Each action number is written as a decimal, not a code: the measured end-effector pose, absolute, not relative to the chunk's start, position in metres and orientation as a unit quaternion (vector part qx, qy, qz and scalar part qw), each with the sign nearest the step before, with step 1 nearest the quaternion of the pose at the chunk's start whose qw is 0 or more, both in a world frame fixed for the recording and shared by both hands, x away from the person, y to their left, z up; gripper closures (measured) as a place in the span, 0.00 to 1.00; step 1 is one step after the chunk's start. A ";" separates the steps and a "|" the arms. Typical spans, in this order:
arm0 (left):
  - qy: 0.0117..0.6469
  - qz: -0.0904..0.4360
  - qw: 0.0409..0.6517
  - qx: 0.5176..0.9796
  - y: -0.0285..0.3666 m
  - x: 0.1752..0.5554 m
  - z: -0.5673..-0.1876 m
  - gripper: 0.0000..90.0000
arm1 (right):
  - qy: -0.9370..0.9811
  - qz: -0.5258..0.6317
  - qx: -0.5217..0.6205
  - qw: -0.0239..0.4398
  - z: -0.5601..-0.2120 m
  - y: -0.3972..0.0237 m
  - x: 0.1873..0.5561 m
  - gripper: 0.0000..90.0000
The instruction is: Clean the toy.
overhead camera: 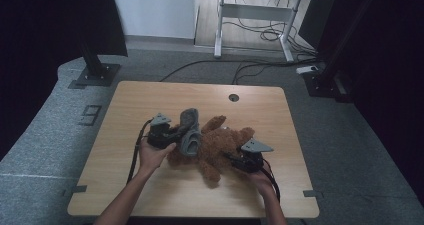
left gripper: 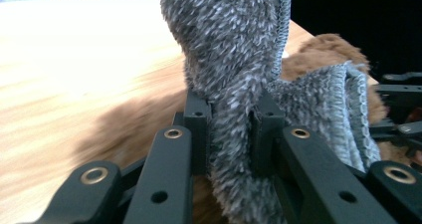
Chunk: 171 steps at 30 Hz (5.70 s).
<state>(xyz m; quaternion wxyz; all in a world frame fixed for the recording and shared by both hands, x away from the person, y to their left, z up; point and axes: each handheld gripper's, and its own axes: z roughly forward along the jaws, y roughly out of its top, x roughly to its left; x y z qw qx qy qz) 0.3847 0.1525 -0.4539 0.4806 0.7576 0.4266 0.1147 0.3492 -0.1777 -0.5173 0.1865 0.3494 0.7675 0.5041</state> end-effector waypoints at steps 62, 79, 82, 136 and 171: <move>0.447 0.101 0.432 0.777 0.154 0.416 -0.450 0.83 | 0.766 0.511 0.344 0.184 -0.522 -0.181 0.346 0.64; 0.490 0.123 0.389 0.770 0.201 0.412 -0.477 0.84 | 0.764 0.513 0.346 0.182 -0.522 -0.181 0.347 0.64; 0.493 0.124 0.370 0.777 0.202 0.412 -0.486 0.84 | 0.764 0.513 0.347 0.181 -0.522 -0.181 0.347 0.64; 0.413 0.106 0.394 0.814 0.095 0.428 -0.445 0.84 | 0.759 0.515 0.353 0.185 -0.525 -0.180 0.346 0.64; 0.479 0.104 0.388 0.780 0.202 0.390 -0.504 0.84 | 0.755 0.521 0.358 0.176 -0.526 -0.182 0.347 0.64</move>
